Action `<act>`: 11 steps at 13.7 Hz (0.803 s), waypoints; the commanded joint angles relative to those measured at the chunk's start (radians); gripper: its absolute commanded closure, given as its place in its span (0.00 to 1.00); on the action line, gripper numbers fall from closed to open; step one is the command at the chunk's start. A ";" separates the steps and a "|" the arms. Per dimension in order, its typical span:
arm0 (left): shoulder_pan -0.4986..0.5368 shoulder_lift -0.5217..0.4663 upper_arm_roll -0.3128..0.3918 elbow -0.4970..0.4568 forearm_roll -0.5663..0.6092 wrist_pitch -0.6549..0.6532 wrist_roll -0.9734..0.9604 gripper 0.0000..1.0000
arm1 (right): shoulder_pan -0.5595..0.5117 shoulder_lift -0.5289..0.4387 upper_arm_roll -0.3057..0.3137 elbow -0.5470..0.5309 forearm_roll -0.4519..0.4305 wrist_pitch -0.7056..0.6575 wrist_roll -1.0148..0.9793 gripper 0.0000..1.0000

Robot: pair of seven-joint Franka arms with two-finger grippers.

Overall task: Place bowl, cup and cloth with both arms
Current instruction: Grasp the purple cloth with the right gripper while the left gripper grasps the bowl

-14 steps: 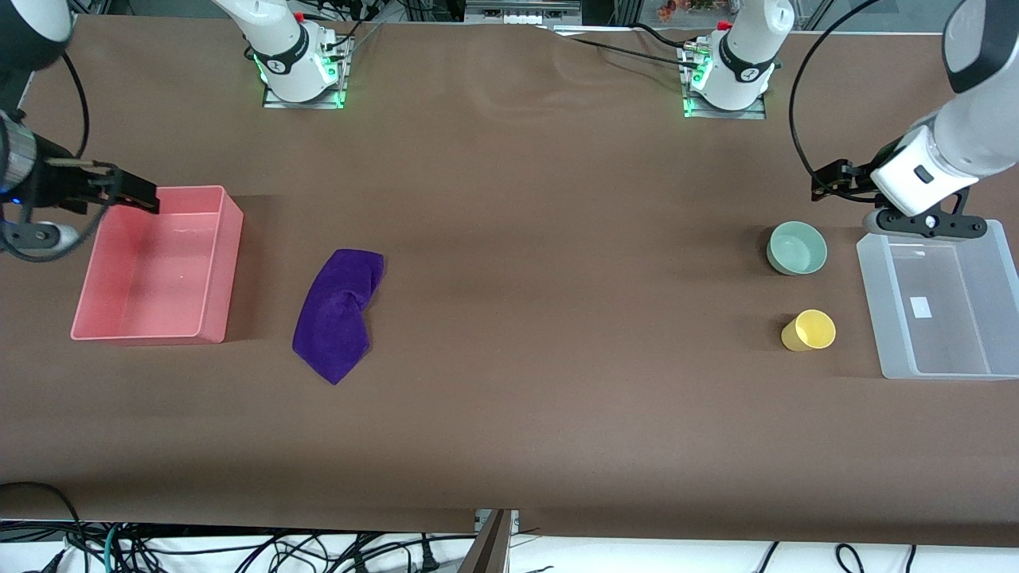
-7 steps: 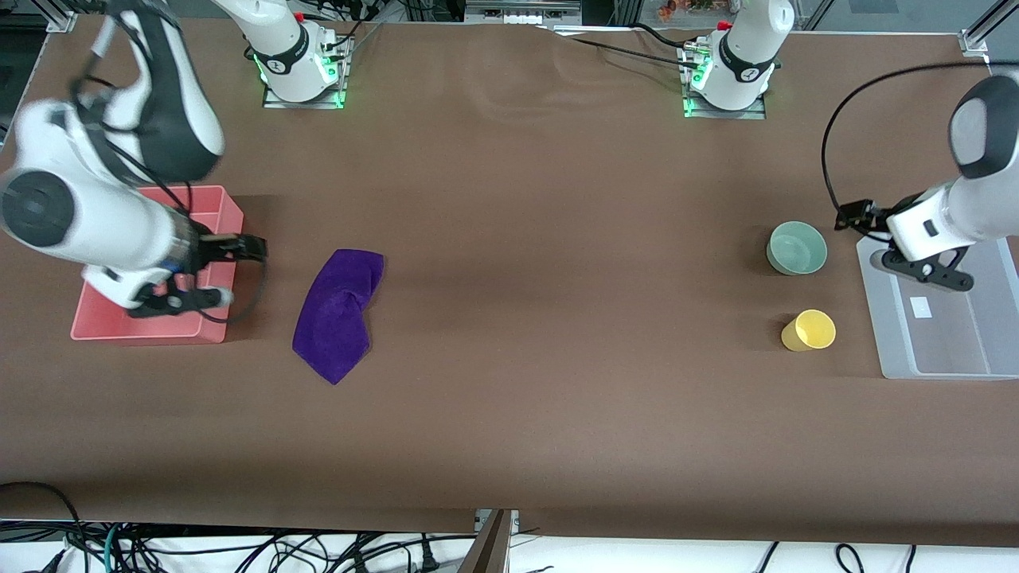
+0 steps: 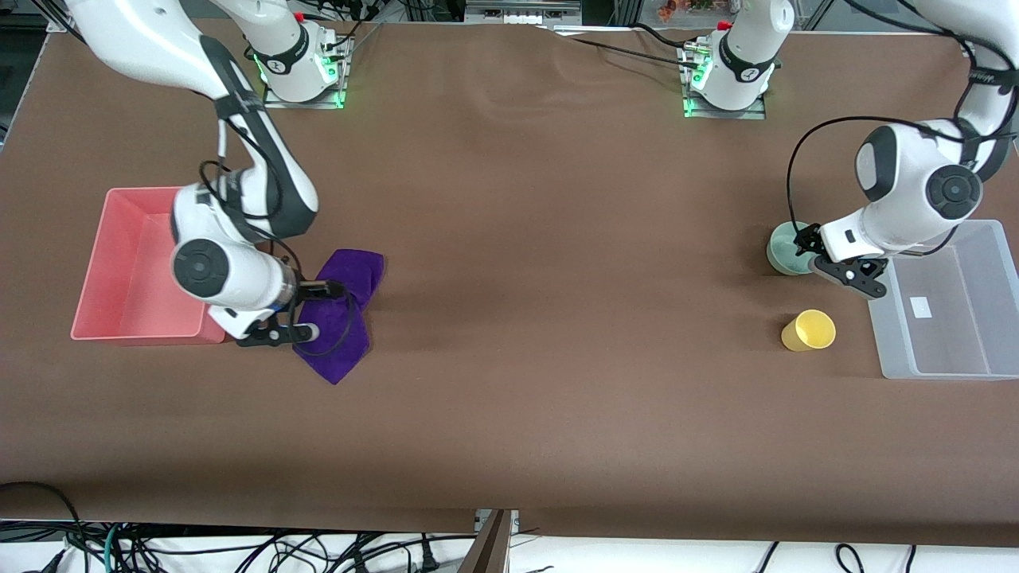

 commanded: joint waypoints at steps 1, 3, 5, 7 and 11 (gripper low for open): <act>0.063 0.095 -0.008 0.009 0.016 0.102 0.131 0.19 | -0.004 0.017 0.002 -0.092 0.000 0.171 0.018 0.00; 0.070 0.106 -0.010 0.006 0.015 0.103 0.148 0.79 | -0.004 0.026 0.002 -0.157 -0.002 0.286 0.016 0.00; 0.070 0.111 -0.010 0.008 0.015 0.099 0.150 1.00 | -0.004 0.031 0.000 -0.161 -0.005 0.294 0.006 0.12; 0.070 0.109 -0.011 0.011 0.013 0.098 0.150 1.00 | -0.004 0.034 0.000 -0.161 -0.005 0.291 0.004 0.78; 0.068 0.016 -0.017 0.028 0.011 -0.021 0.151 1.00 | -0.004 0.028 0.000 -0.146 -0.005 0.256 0.001 1.00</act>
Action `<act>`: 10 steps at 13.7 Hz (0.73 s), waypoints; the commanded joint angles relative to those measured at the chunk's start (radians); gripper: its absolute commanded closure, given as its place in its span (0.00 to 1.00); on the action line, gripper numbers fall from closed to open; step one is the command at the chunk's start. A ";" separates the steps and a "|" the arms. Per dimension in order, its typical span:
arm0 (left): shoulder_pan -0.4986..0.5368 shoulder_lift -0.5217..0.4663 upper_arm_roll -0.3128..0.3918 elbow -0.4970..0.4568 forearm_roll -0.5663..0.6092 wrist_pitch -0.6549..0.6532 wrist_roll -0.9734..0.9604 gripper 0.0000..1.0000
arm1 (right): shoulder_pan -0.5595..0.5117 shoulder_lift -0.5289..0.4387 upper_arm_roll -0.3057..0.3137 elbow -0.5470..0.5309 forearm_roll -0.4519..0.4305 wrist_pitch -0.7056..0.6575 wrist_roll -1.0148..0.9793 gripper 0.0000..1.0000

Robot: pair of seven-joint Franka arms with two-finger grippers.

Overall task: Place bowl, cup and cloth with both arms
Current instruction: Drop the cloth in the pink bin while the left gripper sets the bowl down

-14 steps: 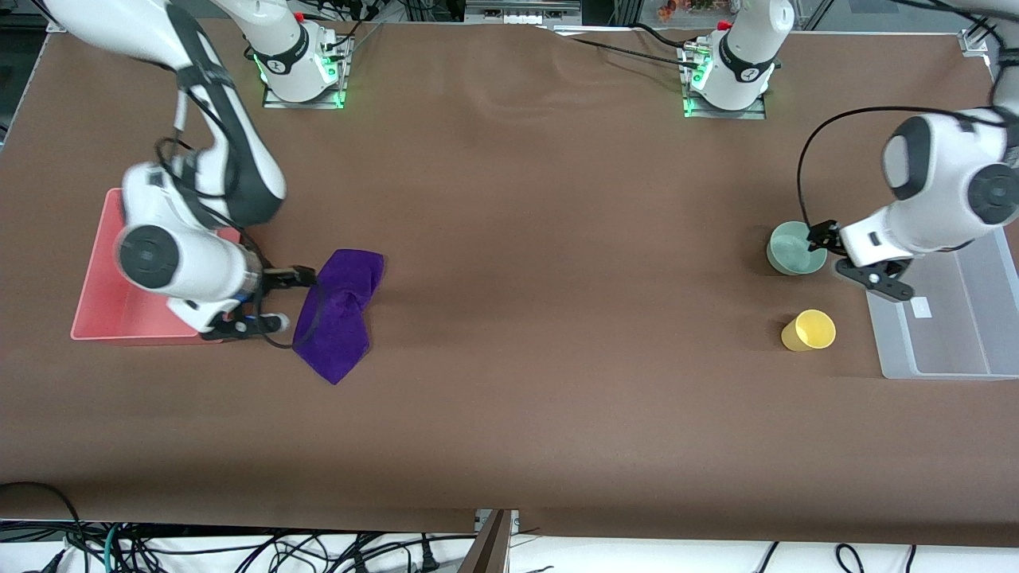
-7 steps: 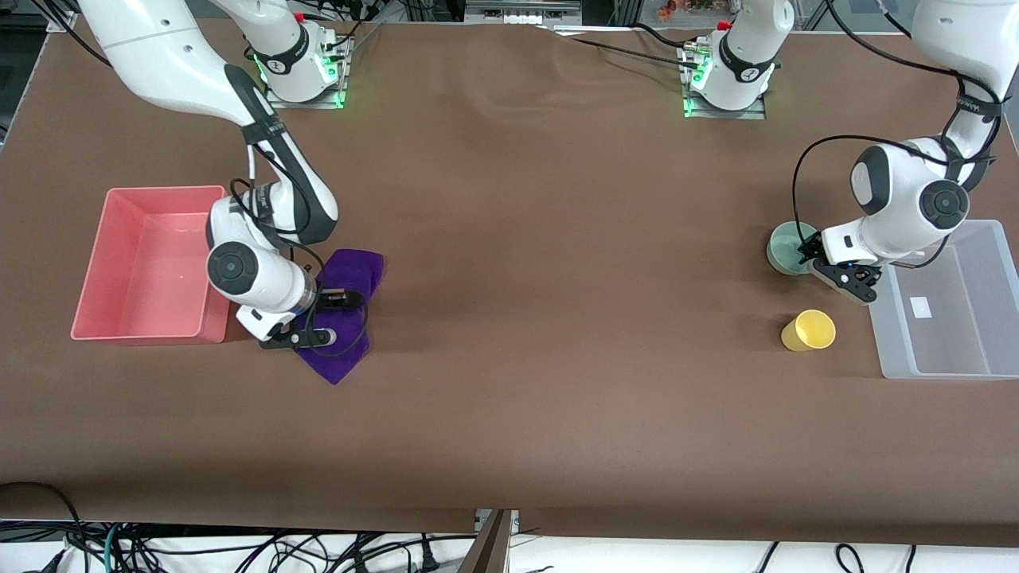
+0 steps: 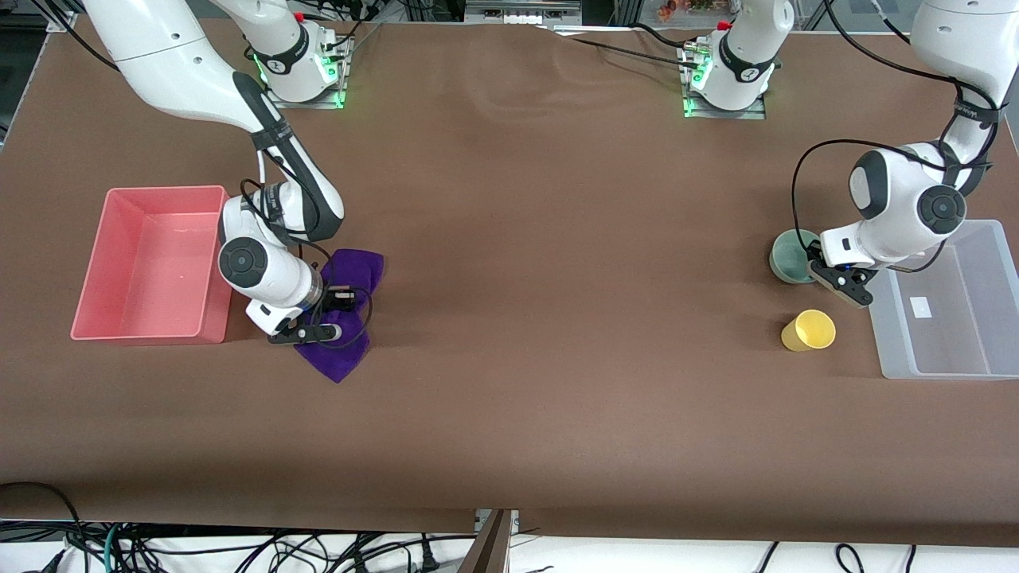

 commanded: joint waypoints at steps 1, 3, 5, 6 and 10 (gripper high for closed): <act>0.004 -0.111 -0.007 0.036 0.010 -0.162 0.014 1.00 | -0.004 -0.026 0.003 0.013 -0.006 -0.055 -0.003 1.00; 0.004 -0.143 -0.005 0.149 0.007 -0.372 0.020 1.00 | -0.005 -0.046 0.001 0.099 -0.006 -0.209 -0.009 1.00; 0.007 -0.134 0.002 0.323 0.011 -0.571 0.080 1.00 | -0.007 -0.063 0.000 0.238 -0.009 -0.445 -0.029 1.00; 0.018 -0.112 0.010 0.408 0.016 -0.610 0.141 1.00 | -0.011 -0.072 -0.002 0.304 -0.008 -0.563 -0.061 1.00; 0.162 0.068 0.013 0.649 0.018 -0.600 0.339 1.00 | -0.025 -0.110 -0.089 0.533 -0.003 -0.976 -0.288 1.00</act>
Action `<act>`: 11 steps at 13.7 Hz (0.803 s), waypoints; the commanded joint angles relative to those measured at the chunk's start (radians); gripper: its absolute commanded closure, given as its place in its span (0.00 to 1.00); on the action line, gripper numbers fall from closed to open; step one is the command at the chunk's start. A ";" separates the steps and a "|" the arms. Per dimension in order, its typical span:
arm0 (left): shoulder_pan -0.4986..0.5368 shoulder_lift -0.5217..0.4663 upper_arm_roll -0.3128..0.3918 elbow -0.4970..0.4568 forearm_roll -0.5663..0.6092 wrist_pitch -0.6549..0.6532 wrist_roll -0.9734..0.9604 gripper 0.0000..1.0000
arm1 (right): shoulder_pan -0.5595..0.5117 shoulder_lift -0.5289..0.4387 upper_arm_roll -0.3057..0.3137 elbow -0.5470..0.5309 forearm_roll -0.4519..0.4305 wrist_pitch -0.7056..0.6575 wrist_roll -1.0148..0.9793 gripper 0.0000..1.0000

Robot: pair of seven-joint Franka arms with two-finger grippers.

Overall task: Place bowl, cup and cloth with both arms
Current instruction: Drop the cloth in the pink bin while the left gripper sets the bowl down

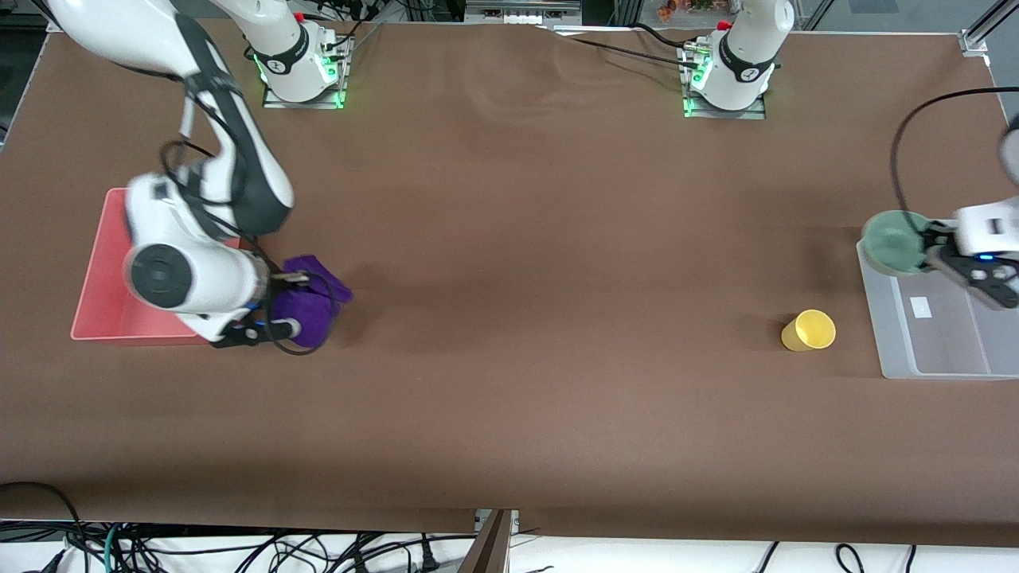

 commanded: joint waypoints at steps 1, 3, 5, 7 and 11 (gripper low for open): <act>0.111 0.213 -0.007 0.208 0.016 0.000 0.136 1.00 | -0.014 -0.008 -0.116 0.133 -0.003 -0.230 -0.233 1.00; 0.174 0.319 -0.007 0.264 0.000 0.070 0.211 1.00 | -0.014 -0.025 -0.274 0.150 0.000 -0.301 -0.488 1.00; 0.220 0.396 -0.010 0.262 -0.006 0.203 0.251 1.00 | -0.017 -0.016 -0.394 0.134 0.012 -0.277 -0.672 1.00; 0.248 0.462 -0.013 0.262 -0.042 0.276 0.267 1.00 | -0.020 -0.014 -0.453 0.057 0.014 -0.215 -0.751 1.00; 0.246 0.480 -0.014 0.261 -0.089 0.285 0.262 0.01 | -0.034 -0.008 -0.491 -0.142 0.017 -0.035 -0.814 1.00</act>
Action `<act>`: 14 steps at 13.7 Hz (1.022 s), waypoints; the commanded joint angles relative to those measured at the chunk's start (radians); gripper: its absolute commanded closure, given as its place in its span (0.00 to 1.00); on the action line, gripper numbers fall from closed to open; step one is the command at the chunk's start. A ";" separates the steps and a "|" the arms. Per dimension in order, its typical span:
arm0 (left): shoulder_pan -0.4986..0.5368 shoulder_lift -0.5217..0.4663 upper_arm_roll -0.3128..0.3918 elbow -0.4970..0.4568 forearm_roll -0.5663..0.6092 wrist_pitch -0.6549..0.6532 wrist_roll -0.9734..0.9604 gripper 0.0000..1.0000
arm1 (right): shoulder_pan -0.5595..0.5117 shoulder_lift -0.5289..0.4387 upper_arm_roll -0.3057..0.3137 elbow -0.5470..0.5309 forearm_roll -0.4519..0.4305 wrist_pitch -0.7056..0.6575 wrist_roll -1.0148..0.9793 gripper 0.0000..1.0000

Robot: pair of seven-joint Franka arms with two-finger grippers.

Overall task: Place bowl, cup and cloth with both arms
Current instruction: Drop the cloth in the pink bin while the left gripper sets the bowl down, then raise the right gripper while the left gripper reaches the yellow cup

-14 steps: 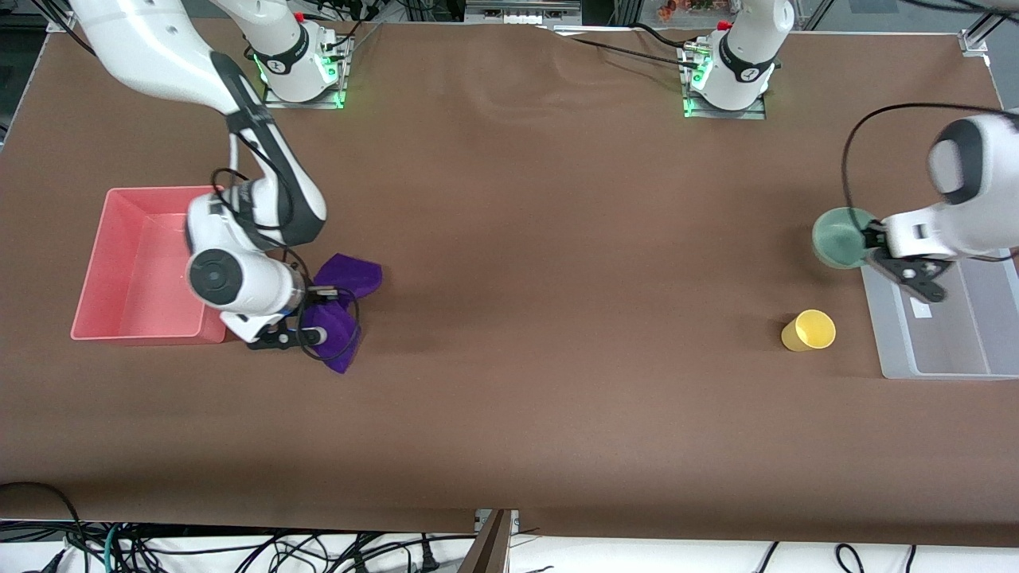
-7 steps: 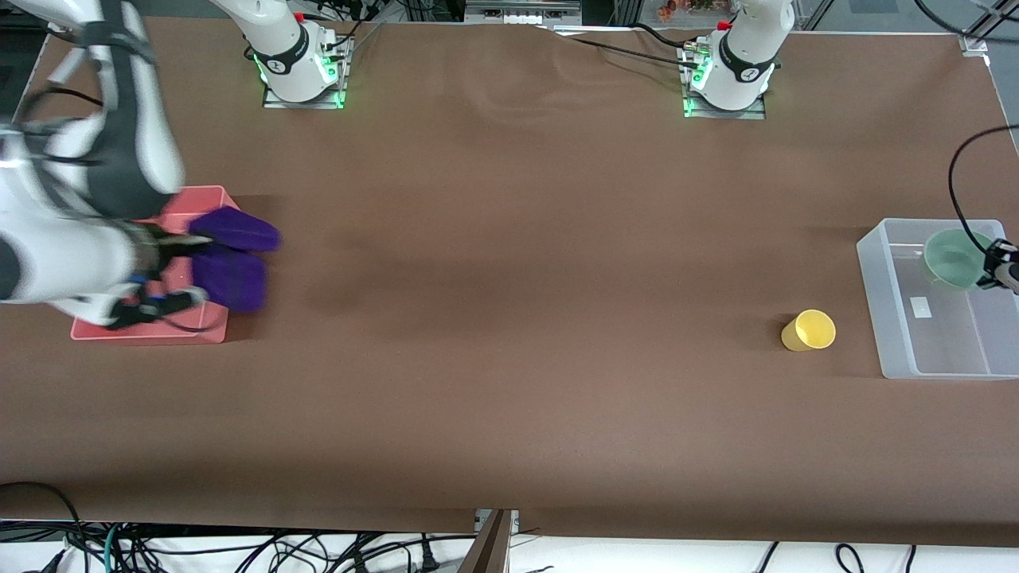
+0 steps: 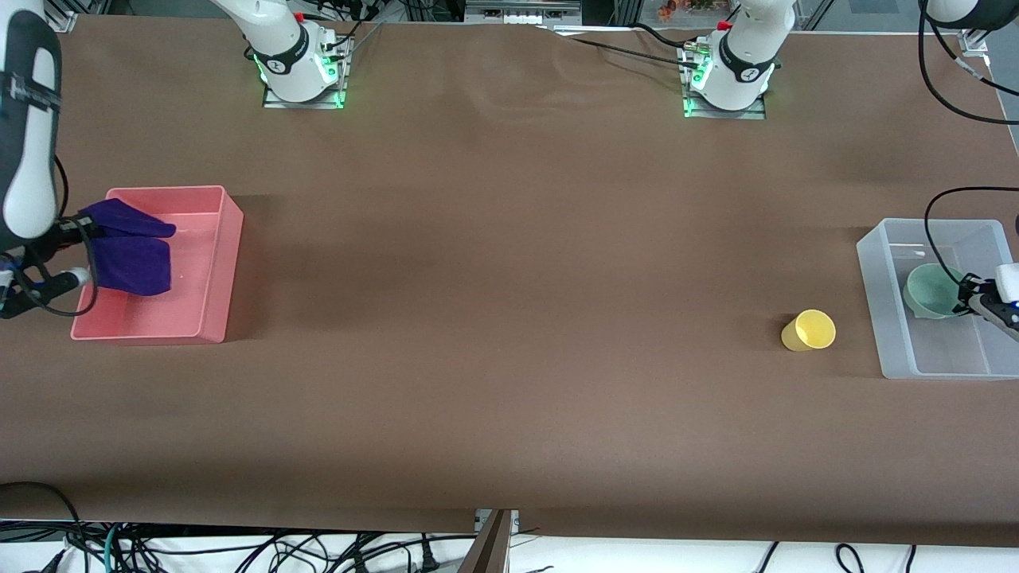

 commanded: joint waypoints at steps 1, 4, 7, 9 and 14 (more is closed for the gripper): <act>-0.005 -0.011 -0.011 0.035 -0.029 -0.029 0.020 0.00 | 0.006 -0.015 -0.012 -0.146 0.010 0.130 -0.024 1.00; -0.029 -0.108 -0.038 0.039 -0.030 -0.168 -0.014 0.00 | 0.005 -0.005 -0.015 -0.221 0.012 0.219 -0.022 1.00; -0.138 -0.203 -0.041 0.062 -0.021 -0.366 -0.214 0.00 | 0.006 -0.008 -0.028 -0.179 0.062 0.198 -0.013 0.00; -0.214 -0.211 -0.051 0.073 -0.029 -0.428 -0.384 0.00 | 0.006 -0.014 -0.023 -0.078 0.101 0.103 -0.009 0.00; -0.356 -0.130 -0.061 0.049 -0.039 -0.361 -0.797 0.00 | 0.012 -0.070 0.075 0.122 0.107 -0.088 0.080 0.00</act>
